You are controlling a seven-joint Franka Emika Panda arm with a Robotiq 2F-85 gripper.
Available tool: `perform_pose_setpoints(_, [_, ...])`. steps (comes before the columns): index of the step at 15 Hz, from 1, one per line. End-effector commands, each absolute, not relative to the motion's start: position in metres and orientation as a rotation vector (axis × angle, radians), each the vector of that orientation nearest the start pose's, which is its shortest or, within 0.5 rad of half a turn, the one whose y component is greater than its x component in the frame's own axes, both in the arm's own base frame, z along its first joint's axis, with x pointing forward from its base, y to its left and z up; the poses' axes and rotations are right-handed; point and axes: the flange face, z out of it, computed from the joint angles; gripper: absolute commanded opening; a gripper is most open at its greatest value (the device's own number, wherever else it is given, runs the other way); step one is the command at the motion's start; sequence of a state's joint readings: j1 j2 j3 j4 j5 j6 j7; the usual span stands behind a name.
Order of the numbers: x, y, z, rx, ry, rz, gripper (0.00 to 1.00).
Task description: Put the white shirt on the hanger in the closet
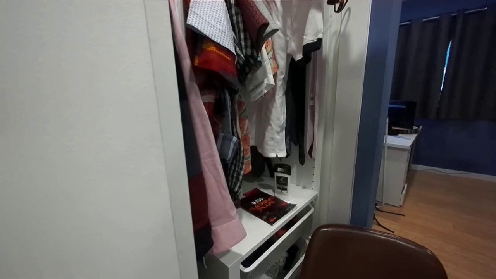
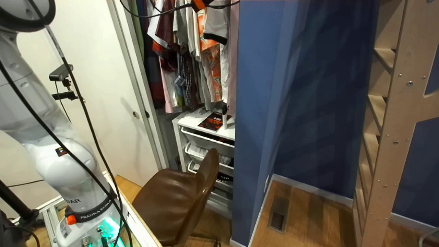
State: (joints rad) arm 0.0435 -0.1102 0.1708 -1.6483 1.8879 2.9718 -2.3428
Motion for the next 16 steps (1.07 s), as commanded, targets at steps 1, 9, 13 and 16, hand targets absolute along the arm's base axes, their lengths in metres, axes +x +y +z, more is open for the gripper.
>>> perform_pose_setpoints(1, [0.550,0.060,0.734,-1.986,-0.910,-2.366,0.18])
perform_pose_setpoints(9, [0.568,0.070,0.718,-2.001,-0.866,-2.304,0.04])
perform_pose_setpoints(13, [0.585,0.074,0.712,-2.012,-0.824,-2.296,0.04])
perform_pose_setpoints(16, [0.595,0.074,0.719,-1.995,-0.810,-2.328,0.04])
